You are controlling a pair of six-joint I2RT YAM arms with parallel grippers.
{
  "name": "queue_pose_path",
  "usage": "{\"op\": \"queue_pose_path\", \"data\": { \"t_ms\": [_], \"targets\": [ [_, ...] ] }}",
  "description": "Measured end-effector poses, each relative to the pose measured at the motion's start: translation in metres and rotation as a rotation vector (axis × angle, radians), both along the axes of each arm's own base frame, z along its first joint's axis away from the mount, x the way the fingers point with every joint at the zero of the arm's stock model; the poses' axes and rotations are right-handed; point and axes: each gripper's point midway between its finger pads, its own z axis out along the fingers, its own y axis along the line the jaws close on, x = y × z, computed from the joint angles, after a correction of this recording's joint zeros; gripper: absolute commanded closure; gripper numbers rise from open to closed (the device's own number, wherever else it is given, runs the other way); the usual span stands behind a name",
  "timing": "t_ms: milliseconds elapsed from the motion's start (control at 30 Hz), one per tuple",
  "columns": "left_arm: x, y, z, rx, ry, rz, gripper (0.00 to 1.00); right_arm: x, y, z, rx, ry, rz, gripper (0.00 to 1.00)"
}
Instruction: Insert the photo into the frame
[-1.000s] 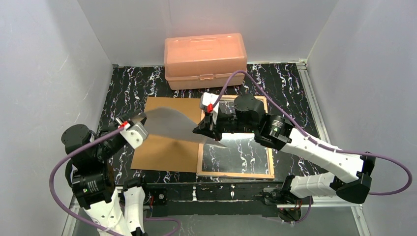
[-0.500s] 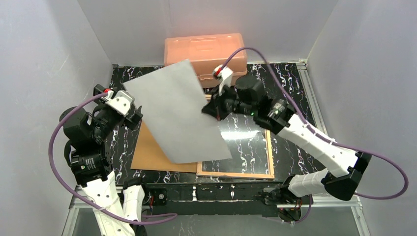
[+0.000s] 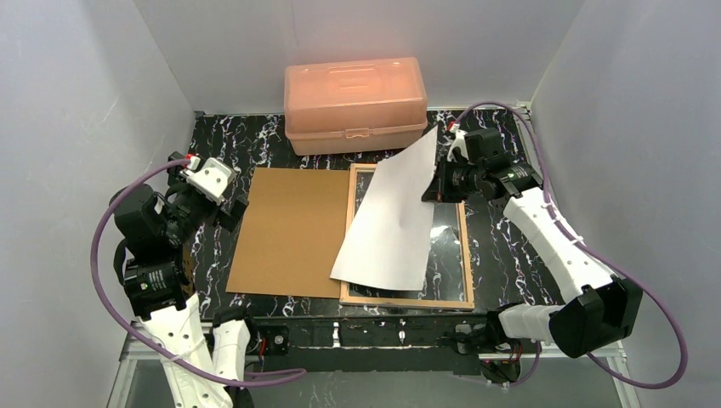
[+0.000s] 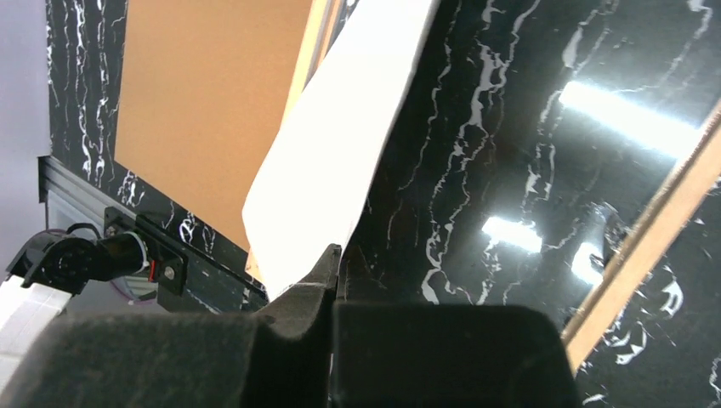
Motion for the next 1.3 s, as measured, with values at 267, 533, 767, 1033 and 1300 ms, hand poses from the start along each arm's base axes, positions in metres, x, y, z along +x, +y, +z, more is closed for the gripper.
{"op": "queue_pose_path", "data": {
  "t_ms": [267, 533, 767, 1033, 1300],
  "targets": [
    [-0.004, -0.005, -0.013, -0.010, 0.052, -0.028, 0.02, -0.003, -0.026, -0.006, -0.088, -0.005, -0.011, 0.99],
    [-0.010, -0.006, -0.032, 0.004, 0.094, -0.041, 0.02, 0.002, -0.028, -0.017, -0.153, 0.031, 0.046, 0.99],
    [-0.012, -0.007, -0.035, 0.012, 0.103, -0.045, 0.02, 0.001, -0.029, -0.028, -0.179, 0.063, 0.063, 0.99],
    [-0.013, -0.007, -0.038, 0.009, 0.116, -0.046, 0.02, 0.006, -0.028, -0.036, -0.188, 0.075, 0.071, 0.99],
    [-0.013, -0.007, -0.038, 0.007, 0.117, -0.046, 0.01, 0.010, -0.026, -0.047, -0.186, 0.073, 0.068, 0.93]
  ]
}}
